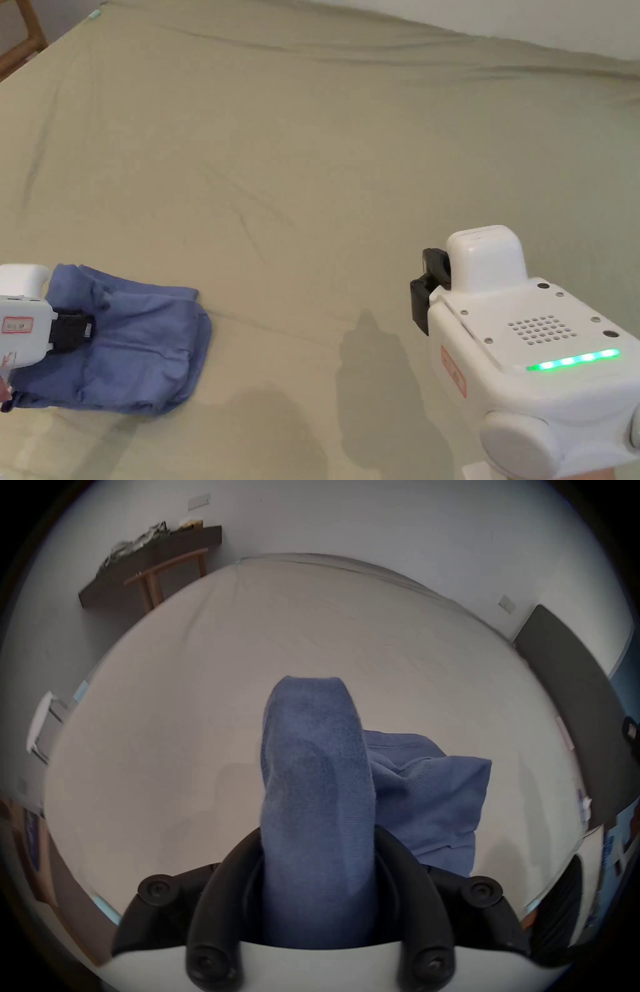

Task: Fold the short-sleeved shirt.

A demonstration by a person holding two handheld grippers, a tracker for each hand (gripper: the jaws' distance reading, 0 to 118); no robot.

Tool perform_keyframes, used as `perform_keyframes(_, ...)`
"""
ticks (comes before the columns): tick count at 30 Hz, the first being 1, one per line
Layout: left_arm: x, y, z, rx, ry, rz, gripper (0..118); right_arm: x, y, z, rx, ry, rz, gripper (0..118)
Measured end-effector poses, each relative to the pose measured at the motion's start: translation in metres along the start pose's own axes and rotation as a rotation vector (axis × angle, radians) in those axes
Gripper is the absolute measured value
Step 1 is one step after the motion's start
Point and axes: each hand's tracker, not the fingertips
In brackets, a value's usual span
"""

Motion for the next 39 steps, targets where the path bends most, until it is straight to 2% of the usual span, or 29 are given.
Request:
perform_keyframes(3, -0.032, 0.011, -0.003, -0.012, 0.099, -0.053, 27, -0.009, 0.001, -0.006, -0.013, 0.006, 0.007, 0)
perform_keyframes(8, -0.093, 0.025, -0.016, -0.064, 0.205, -0.04, 27, -0.013, 0.0, -0.016, -0.043, 0.009, 0.025, 0)
perform_keyframes(10, -0.105, 0.029, -0.02, -0.081, 0.3, -0.077, 27, -0.013, -0.001, -0.021, -0.053, 0.008, 0.027, 0)
perform_keyframes(12, -0.116, 0.033, -0.024, -0.098, 0.378, -0.144, 27, -0.009, -0.001, -0.026, -0.076, 0.017, 0.007, 0)
perform_keyframes(15, -0.125, 0.041, -0.029, -0.109, 0.396, -0.173, 27, -0.006, 0.0, -0.029, -0.08, 0.023, -0.013, 0)
perform_keyframes(16, -0.126, 0.044, -0.03, -0.12, 0.403, -0.205, 31, -0.006, 0.002, -0.028, -0.079, 0.017, -0.009, 0)
perform_keyframes(17, -0.126, 0.048, -0.032, -0.134, 0.456, -0.221, 40, -0.004, 0.003, -0.028, -0.076, 0.013, -0.005, 0)
perform_keyframes(18, -0.122, 0.053, -0.033, -0.138, 0.535, -0.226, 56, -0.001, 0.004, -0.026, -0.072, 0.011, -0.004, 0)
perform_keyframes(19, -0.116, 0.055, -0.03, -0.121, 0.609, -0.234, 78, 0.002, 0.006, -0.024, -0.067, 0.011, -0.004, 0)
perform_keyframes(20, -0.108, 0.06, -0.023, -0.076, 0.63, -0.245, 89, 0.007, 0.008, -0.02, -0.059, 0.01, -0.007, 0)
perform_keyframes(21, -0.099, 0.066, -0.011, -0.002, 0.596, -0.231, 95, 0.012, 0.011, -0.017, -0.051, 0.008, -0.01, 0)
perform_keyframes(25, -0.044, 0.093, 0.05, 0.257, 0.56, -0.094, 96, 0.037, 0.027, 0.0, 0.009, -0.028, -0.004, 0)
perform_keyframes(30, 0.062, 0.103, 0.149, 0.716, 0.317, 0.024, 96, 0.067, 0.052, 0.035, 0.122, -0.082, -0.008, 0)
perform_keyframes(33, 0.124, 0.094, 0.187, 0.875, 0.184, 0.086, 95, 0.08, 0.064, 0.059, 0.197, -0.125, -0.003, 0)
perform_keyframes(37, 0.198, 0.078, 0.214, 0.975, 0.065, 0.03, 92, 0.087, 0.069, 0.089, 0.268, -0.156, 0.001, 0)
perform_keyframes(39, 0.233, 0.067, 0.221, 1.009, 0.039, -0.024, 78, 0.088, 0.068, 0.104, 0.297, -0.172, 0.007, 0)
